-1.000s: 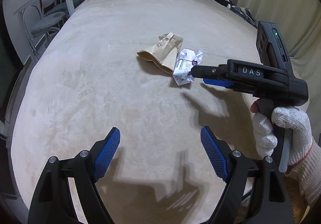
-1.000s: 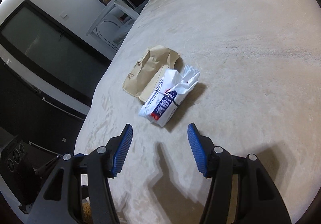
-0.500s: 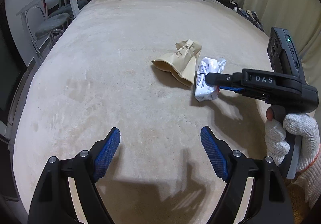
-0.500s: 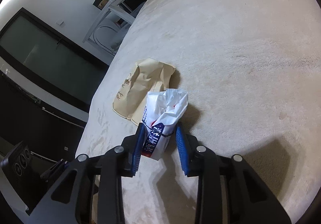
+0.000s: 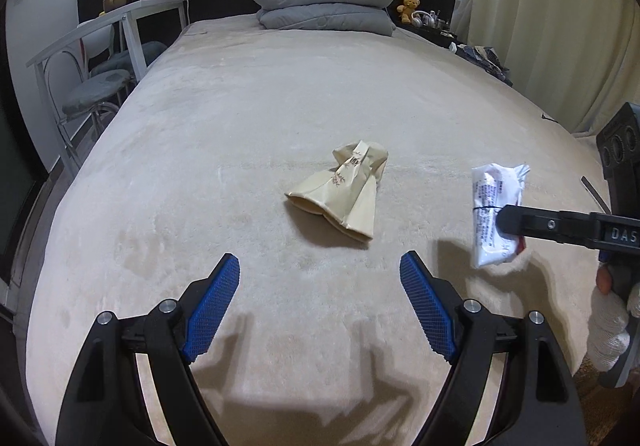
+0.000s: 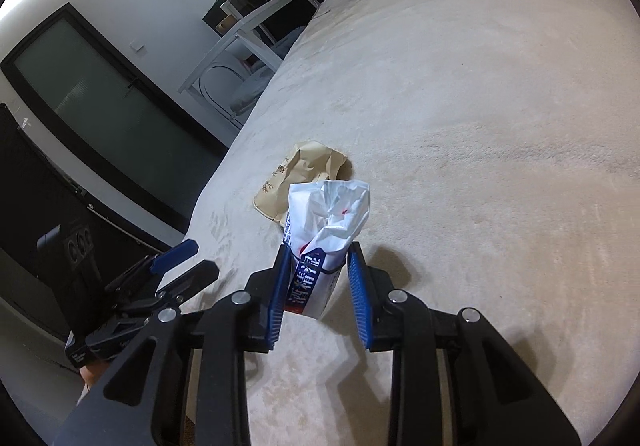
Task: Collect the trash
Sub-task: 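Grasp the white wrapper with the right tool while the left tool grasps the brown paper bag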
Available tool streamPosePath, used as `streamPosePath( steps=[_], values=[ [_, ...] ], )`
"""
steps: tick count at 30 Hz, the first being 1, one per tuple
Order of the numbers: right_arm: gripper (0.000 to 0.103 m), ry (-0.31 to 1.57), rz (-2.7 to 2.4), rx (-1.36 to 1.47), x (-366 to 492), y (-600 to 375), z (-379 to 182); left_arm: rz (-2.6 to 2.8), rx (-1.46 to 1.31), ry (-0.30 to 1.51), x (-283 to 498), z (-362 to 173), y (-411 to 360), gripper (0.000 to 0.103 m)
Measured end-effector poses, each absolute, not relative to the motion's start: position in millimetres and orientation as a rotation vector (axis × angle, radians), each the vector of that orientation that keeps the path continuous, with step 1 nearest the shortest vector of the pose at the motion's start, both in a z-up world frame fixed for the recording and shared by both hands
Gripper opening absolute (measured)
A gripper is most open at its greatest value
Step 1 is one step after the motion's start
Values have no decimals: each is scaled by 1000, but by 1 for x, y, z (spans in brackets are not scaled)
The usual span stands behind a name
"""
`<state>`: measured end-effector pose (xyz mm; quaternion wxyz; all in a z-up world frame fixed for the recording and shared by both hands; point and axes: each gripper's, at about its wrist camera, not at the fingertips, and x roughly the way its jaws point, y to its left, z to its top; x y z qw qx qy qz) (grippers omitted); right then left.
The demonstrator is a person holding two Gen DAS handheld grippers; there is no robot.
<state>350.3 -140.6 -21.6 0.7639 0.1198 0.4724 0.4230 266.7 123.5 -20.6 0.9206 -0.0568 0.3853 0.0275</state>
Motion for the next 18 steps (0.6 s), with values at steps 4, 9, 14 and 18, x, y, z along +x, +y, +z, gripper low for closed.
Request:
streamPosePath(
  steps=[4, 9, 14, 18],
  values=[
    [31, 1007, 920, 231, 345, -154, -15, 51, -71, 767, 285, -20, 116, 81],
    [31, 1002, 923, 196, 338, -173, -10, 39, -29, 740, 308, -22, 110, 81],
    [31, 1006, 912, 170, 336, -190, -11, 19, -21, 746, 333, -27, 111, 81],
    [31, 1010, 902, 162, 336, -201, -14, 7, -15, 759, 348, -31, 112, 80]
  ],
)
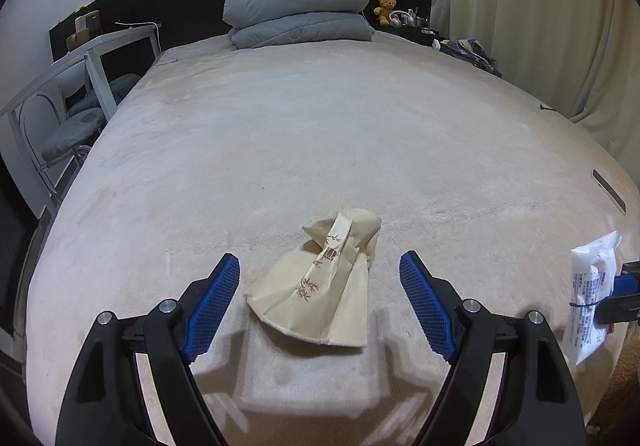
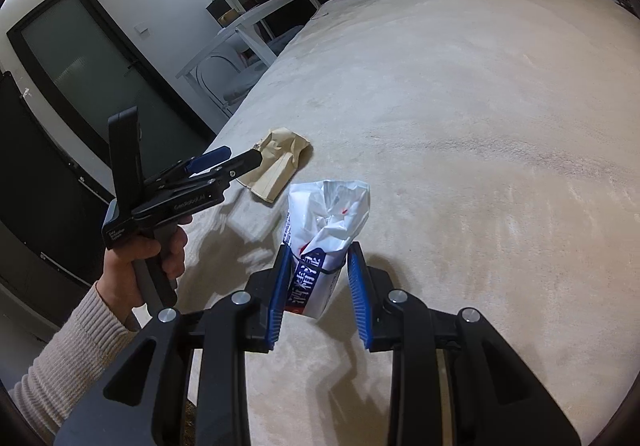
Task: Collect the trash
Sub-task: 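Grasp the white wrapper with the right tool while the left tool grasps the brown paper bag, then carry the white wrapper and paper bag down over the trash bin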
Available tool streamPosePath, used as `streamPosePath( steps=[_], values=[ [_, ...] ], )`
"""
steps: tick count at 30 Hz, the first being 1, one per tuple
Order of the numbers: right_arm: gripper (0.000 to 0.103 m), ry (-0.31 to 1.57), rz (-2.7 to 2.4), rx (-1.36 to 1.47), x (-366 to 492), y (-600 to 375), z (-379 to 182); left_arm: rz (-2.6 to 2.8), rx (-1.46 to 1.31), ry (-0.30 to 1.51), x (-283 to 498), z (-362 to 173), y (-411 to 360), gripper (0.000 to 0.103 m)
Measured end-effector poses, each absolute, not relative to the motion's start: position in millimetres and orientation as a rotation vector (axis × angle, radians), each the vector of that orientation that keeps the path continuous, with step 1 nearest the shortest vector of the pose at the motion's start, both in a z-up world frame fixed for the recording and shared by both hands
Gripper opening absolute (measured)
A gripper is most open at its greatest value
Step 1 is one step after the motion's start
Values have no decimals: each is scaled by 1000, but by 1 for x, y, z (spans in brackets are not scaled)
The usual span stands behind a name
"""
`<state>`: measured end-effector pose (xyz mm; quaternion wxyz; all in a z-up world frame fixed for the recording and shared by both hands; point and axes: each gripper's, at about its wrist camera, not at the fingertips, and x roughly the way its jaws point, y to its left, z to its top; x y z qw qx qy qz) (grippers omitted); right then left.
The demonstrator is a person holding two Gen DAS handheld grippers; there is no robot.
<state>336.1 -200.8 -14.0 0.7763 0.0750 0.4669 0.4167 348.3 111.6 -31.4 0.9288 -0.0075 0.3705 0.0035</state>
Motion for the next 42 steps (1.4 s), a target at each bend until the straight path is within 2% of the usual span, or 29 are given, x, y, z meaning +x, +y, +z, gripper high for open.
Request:
streamPosePath(
  steps=[2, 4, 10, 21, 42],
  values=[
    [31, 1012, 899, 162, 337, -204, -15, 7, -8, 774, 354, -35, 112, 64],
    [31, 1013, 897, 161, 338, -206, -16, 1, -7, 804, 360, -41, 113, 35],
    [31, 1001, 895, 170, 342, -209, -17, -30, 4, 806, 354, -42, 108, 15],
    [31, 983, 863, 173, 336, -217, -14, -35, -40, 775, 319, -24, 96, 15],
    [31, 996, 807, 200, 294, -244, -20, -88, -126, 695, 199, 5, 36, 15]
  ],
)
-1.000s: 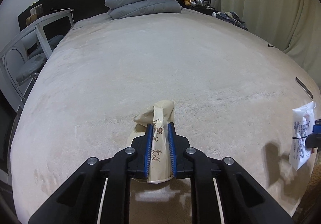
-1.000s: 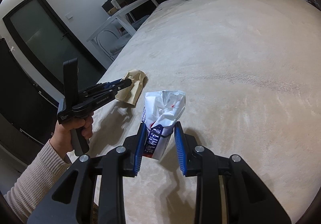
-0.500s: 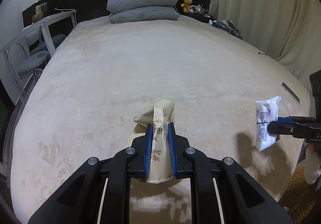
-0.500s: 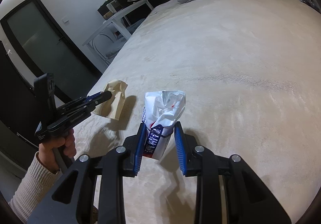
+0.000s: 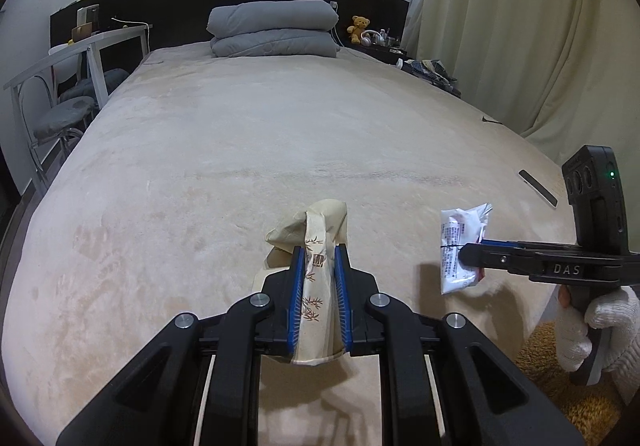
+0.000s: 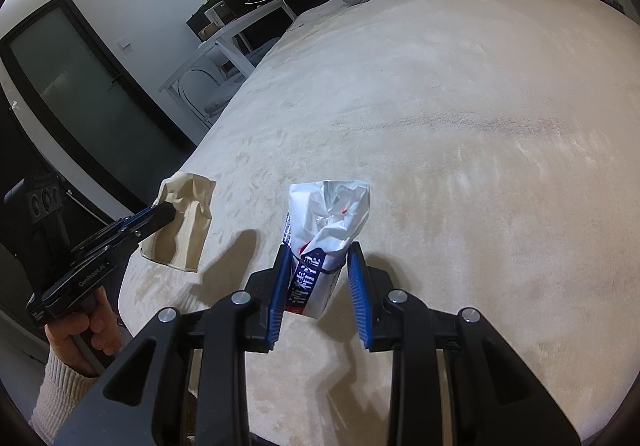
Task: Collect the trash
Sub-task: 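Carry the white wrapper and paper bag down over the trash bin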
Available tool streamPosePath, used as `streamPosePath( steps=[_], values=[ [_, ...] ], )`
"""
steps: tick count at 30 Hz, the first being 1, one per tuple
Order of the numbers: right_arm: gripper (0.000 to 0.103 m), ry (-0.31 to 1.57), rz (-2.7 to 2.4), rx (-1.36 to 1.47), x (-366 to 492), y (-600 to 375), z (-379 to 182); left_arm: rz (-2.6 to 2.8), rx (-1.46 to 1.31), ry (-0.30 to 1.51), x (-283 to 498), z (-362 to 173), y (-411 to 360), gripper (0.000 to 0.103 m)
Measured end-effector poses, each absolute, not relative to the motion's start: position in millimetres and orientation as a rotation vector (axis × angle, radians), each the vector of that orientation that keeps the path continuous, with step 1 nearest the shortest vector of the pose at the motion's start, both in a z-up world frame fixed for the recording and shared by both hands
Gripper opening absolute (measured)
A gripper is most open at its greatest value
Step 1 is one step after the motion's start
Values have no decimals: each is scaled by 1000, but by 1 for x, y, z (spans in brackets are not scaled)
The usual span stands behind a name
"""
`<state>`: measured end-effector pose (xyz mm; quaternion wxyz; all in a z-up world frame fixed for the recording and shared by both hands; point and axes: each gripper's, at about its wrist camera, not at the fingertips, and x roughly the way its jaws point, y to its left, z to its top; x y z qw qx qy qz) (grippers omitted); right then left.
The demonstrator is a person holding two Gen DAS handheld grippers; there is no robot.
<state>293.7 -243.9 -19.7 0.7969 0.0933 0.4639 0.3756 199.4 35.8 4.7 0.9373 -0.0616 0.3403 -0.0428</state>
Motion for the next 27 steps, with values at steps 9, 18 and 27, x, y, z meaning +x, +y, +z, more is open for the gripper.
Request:
streamPosePath(
  steps=[9, 18, 27],
  values=[
    [31, 997, 823, 226, 241, -266, -30, -108, -163, 691, 147, -5, 14, 15],
    [31, 978, 838, 243, 192, -286, -33, -131, -205, 654, 92, -9, -1, 15],
    [31, 954, 863, 231, 147, -302, -33, -157, -228, 656, 39, -18, -20, 15]
  ],
)
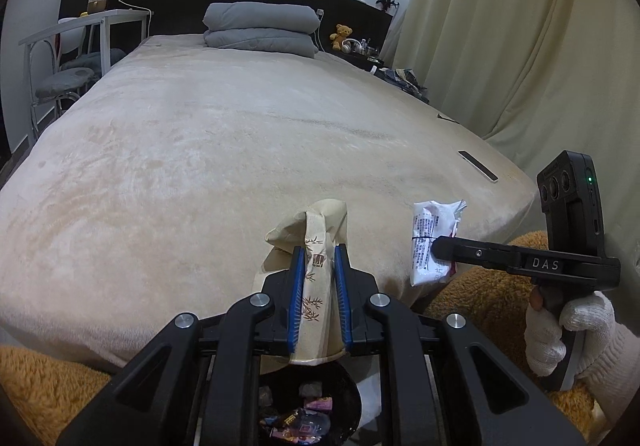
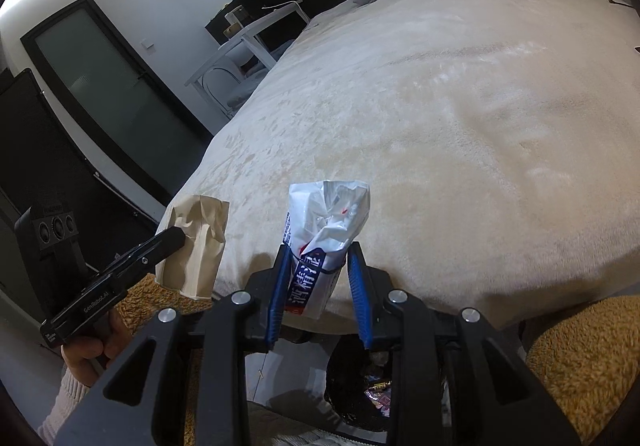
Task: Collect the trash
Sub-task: 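Carry the white wrapper and paper bag down over the trash bin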
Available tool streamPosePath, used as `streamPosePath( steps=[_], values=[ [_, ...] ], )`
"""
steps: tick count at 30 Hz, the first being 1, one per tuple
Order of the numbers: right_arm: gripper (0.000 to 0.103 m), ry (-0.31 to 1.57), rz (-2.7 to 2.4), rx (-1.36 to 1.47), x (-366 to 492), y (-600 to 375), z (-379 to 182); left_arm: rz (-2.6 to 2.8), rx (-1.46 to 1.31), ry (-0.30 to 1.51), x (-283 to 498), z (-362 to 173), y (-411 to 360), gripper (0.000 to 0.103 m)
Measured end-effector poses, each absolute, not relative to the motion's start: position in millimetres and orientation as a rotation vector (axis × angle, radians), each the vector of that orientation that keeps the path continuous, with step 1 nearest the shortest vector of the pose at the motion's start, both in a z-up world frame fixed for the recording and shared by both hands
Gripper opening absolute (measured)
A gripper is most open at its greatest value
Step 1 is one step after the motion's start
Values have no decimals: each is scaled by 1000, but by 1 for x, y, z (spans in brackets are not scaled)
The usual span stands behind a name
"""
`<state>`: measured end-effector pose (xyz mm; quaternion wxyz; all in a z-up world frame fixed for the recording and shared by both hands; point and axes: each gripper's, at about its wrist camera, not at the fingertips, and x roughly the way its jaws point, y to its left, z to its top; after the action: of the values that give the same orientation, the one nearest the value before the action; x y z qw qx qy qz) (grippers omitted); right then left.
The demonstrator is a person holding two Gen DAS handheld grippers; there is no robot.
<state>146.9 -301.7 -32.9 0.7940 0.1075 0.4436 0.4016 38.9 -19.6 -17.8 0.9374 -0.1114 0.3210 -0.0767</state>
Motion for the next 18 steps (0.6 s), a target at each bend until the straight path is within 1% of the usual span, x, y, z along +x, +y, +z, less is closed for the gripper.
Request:
streamPosePath(
  steps=[10, 18],
  values=[
    [31, 974, 920, 186, 111, -308, -36, -185, -210, 682, 8, -27, -41, 15],
    [31, 1062, 897, 107, 97, -297, -49, -191, -177, 770, 4, -46, -57, 15]
  ],
)
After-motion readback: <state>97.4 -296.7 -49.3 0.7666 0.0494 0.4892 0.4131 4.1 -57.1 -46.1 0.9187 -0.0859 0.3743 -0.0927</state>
